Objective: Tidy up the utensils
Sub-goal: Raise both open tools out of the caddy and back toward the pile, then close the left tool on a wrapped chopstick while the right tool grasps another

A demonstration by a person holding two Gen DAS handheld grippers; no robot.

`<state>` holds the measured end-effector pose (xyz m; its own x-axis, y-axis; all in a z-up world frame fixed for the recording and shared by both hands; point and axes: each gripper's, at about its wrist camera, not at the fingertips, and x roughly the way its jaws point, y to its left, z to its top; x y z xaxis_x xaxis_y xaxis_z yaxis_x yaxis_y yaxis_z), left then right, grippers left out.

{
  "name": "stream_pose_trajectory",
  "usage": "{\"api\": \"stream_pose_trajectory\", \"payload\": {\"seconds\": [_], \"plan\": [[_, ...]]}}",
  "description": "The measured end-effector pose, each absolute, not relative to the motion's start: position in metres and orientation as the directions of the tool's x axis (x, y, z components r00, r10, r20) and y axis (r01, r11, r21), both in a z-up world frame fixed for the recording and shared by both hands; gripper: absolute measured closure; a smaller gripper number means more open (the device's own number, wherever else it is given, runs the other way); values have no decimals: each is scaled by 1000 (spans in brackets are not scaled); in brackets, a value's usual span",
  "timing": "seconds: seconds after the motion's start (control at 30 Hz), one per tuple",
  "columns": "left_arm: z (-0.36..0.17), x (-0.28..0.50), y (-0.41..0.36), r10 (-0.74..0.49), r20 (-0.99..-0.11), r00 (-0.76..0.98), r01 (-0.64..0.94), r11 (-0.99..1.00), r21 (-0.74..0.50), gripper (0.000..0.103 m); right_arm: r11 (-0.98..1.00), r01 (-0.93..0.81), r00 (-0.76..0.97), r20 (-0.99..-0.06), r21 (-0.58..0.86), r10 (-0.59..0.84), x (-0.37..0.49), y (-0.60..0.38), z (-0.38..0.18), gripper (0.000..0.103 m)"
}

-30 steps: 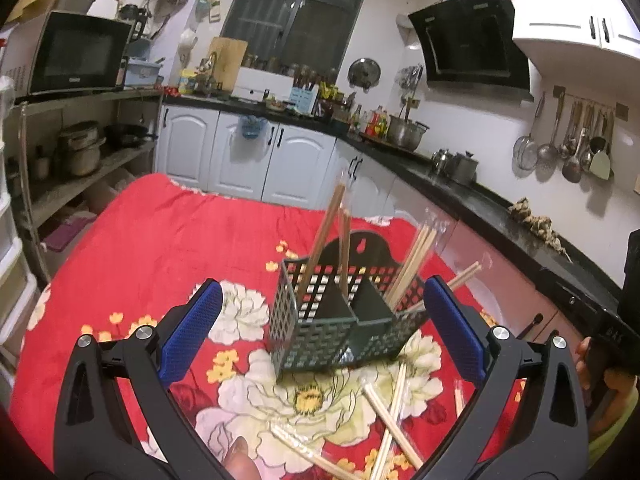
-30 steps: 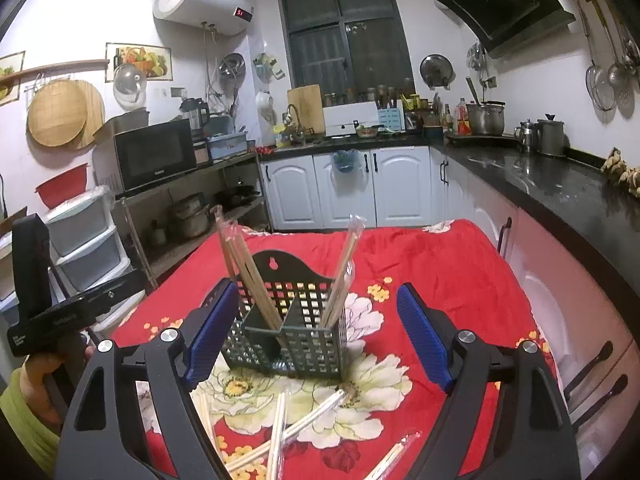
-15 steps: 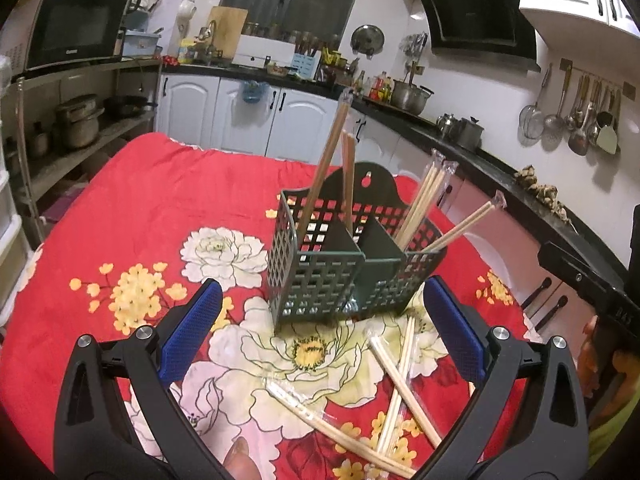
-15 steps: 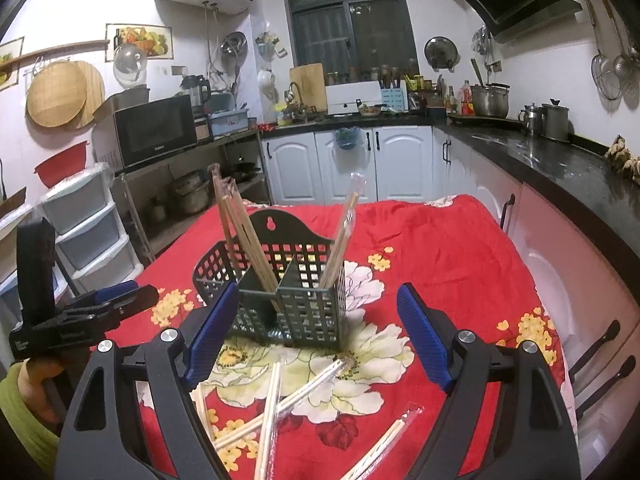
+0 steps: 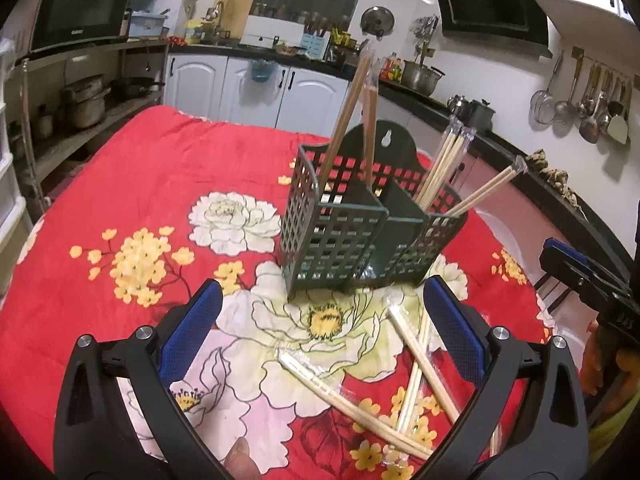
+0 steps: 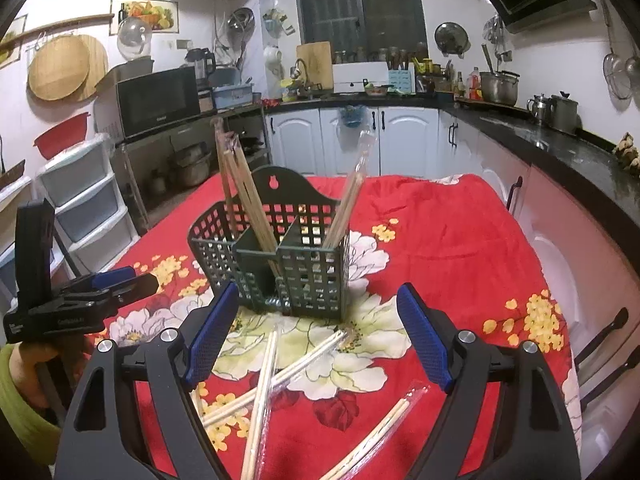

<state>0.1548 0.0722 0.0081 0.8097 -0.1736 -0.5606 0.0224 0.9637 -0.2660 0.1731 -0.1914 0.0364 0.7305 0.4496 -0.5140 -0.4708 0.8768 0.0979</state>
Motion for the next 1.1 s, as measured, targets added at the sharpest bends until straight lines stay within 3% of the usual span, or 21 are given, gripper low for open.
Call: {"api": "stream_pose_trajectory", "payload": {"seconds": [0.47,0.67,0.9,1.1], "plan": [[-22,153,79,-174,-632,755,-2,964,-267,11,848,-526,670,-585,59,457,178,-169,12,25],[-36,153,83,-221,-660,717,5,950,-313,12,827,-558,619,-628,71,471,183,-157,0,36],[-51,156,83,-301,-680,669,25,923,-384,39,810,-576,553,-679,106,482,195,-145,-17,50],[-65,163,88,-340,-691,638,4,899,-438,50,803,-585,519,-708,115,479,206,-135,-26,53]]}}
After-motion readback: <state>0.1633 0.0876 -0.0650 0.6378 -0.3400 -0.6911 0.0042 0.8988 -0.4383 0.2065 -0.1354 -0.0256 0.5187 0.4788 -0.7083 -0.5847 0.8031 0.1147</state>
